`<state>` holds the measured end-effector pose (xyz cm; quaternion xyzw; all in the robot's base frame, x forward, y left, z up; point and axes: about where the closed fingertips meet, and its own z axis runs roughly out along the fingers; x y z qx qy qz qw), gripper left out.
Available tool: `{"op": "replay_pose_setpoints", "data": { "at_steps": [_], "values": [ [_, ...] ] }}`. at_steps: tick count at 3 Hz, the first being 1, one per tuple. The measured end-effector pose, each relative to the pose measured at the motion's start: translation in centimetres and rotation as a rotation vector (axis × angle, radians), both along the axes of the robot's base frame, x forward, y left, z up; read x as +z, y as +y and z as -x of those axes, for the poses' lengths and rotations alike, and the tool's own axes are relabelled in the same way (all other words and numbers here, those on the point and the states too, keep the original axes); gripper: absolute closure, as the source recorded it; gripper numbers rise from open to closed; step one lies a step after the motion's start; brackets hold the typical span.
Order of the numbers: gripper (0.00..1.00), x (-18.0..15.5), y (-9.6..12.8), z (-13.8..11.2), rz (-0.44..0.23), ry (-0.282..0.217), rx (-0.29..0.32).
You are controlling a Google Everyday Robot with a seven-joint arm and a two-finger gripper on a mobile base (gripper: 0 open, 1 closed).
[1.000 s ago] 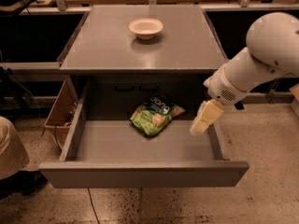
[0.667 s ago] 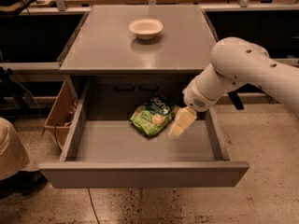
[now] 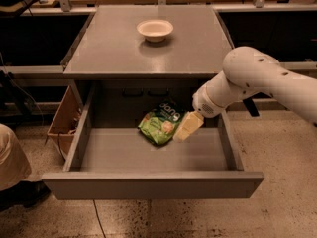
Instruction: Pick green rice chip bag from top drawer and place on counter
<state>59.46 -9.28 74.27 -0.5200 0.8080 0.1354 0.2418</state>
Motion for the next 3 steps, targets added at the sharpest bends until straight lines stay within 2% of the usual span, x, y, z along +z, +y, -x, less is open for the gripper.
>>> {"op": "replay_pose_setpoints", "data": {
  "at_steps": [2,3],
  "values": [
    [0.0,-6.2,0.2,-7.1,-0.209,-0.013,-0.246],
    [0.0,-9.2,0.1,-9.1,-0.277,-0.037,-0.33]
  ]
}}
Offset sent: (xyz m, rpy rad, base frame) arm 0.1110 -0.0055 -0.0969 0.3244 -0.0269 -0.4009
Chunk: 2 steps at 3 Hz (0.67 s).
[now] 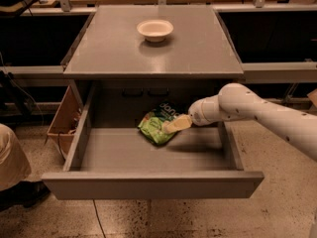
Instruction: Pick green rice chip bag from top drawer and place on counter
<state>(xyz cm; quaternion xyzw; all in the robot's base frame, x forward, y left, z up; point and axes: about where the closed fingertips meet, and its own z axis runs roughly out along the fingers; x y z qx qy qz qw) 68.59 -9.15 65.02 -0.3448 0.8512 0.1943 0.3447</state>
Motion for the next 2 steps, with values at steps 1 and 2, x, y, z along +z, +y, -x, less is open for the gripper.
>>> {"op": "replay_pose_setpoints", "data": {
  "at_steps": [1,2],
  "values": [
    [0.0,-1.3,0.3,-1.6,-0.044,-0.033,-0.043],
    [0.23,-1.5,0.4,-3.3,-0.111,-0.062,-0.08]
  ]
}}
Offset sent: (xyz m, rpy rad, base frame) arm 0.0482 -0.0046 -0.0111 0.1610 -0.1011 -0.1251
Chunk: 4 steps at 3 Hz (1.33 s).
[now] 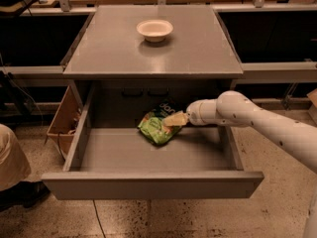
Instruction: Pick green rice chip bag from top drawer and place on counter
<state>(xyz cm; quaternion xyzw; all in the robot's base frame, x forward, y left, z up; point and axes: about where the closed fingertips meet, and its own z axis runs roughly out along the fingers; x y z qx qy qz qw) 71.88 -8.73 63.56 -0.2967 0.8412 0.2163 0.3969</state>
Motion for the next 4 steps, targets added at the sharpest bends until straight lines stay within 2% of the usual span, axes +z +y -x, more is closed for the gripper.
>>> {"op": "replay_pose_setpoints", "data": {
  "at_steps": [1,2,3,4],
  "values": [
    [0.47,0.0,0.6,-0.2,-0.038,0.014,0.006],
    [0.7,-1.0,1.3,1.0,-0.042,0.066,0.033],
    [0.92,0.1,0.7,3.4,-0.018,0.089,0.061],
    [1.0,3.4,0.8,5.8,-0.002,0.081,0.113]
  ]
}}
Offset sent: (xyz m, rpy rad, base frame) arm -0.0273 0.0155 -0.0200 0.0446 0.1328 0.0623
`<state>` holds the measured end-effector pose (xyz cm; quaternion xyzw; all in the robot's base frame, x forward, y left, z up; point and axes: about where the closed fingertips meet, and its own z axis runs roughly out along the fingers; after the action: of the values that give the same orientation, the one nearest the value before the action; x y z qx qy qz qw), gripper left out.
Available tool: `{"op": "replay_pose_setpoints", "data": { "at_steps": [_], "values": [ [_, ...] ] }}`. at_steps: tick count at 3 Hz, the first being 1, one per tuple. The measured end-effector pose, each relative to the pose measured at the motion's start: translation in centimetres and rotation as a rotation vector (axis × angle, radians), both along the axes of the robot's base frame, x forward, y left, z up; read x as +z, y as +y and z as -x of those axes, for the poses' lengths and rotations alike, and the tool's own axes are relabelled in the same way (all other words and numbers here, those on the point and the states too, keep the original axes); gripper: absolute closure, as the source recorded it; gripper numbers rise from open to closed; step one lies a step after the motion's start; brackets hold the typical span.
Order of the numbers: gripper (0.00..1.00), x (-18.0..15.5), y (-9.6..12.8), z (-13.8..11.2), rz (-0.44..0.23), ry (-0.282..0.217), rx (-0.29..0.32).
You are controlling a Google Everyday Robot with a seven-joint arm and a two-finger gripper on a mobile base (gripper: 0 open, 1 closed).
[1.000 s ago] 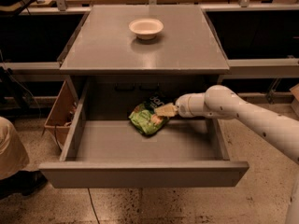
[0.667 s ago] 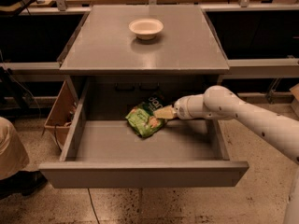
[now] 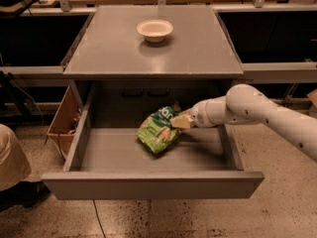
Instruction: Pick green rice chip bag from top drawer and place on counter
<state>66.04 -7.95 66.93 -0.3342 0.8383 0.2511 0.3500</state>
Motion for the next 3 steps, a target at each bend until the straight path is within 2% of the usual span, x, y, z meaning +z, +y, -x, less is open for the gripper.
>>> {"op": "replay_pose_setpoints", "data": {
  "at_steps": [1,2,3],
  "values": [
    [1.0,4.0,1.4,2.1,0.0,-0.014,0.09],
    [1.0,7.8,0.7,3.5,0.008,-0.025,0.122],
    [1.0,11.8,-2.0,3.9,0.024,-0.053,0.102]
  ]
}}
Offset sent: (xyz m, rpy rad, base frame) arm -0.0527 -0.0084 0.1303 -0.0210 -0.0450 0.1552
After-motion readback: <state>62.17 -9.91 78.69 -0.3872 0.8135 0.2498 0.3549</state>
